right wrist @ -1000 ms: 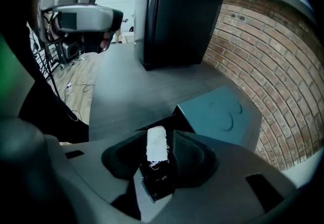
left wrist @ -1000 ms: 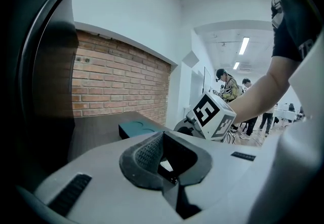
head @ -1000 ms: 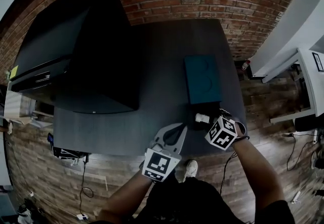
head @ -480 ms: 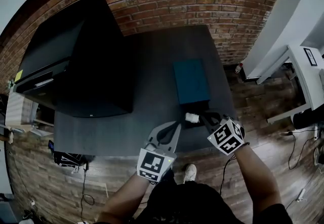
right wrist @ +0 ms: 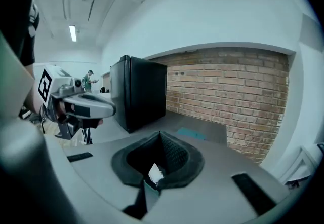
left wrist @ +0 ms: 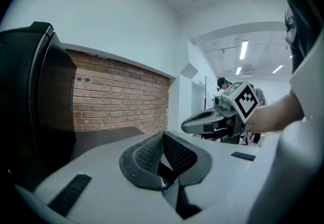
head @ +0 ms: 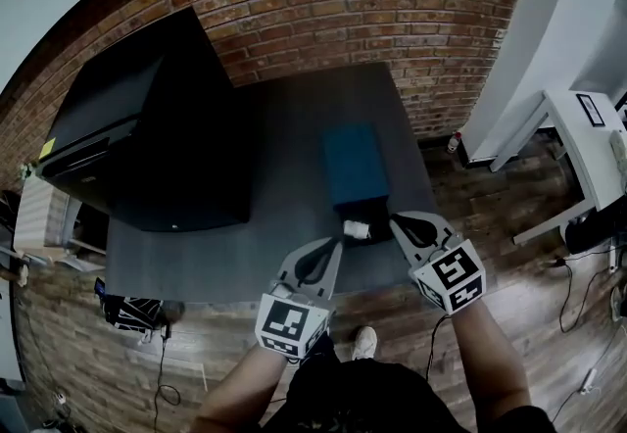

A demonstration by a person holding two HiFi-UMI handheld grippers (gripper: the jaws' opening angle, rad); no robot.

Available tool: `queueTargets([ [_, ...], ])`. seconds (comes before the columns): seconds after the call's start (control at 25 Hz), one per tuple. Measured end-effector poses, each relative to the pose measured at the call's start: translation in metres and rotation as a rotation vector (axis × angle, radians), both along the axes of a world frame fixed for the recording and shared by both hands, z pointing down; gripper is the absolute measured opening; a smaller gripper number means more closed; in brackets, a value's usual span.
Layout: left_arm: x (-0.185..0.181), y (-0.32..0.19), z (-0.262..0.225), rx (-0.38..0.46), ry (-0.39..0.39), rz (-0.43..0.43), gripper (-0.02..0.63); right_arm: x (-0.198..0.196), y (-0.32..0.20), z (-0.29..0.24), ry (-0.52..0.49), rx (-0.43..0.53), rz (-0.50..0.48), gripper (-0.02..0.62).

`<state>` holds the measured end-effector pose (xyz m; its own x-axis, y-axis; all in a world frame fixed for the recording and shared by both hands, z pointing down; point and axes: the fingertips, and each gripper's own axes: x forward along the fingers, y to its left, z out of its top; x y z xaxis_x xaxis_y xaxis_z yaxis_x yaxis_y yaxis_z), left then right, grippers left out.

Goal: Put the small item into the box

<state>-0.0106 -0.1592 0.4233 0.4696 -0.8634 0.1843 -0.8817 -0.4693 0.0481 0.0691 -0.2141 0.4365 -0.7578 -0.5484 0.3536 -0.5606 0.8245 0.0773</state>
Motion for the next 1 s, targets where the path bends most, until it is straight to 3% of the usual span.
queueTargets([
  [0.2, 0.012, 0.015, -0.010, 0.017, 0.016, -0.033, 0.034, 0.017, 0.020, -0.027, -0.102, 0.008, 0.011, 0.018],
  [0.44, 0.026, 0.043, -0.015, 0.023, 0.013, -0.054, 0.034, 0.029, 0.050, -0.038, -0.156, 0.002, -0.006, 0.018],
  [1.0, 0.008, 0.082, -0.020, 0.023, 0.006, 0.004, 0.034, 0.005, 0.096, -0.031, -0.214, -0.029, 0.070, 0.018],
])
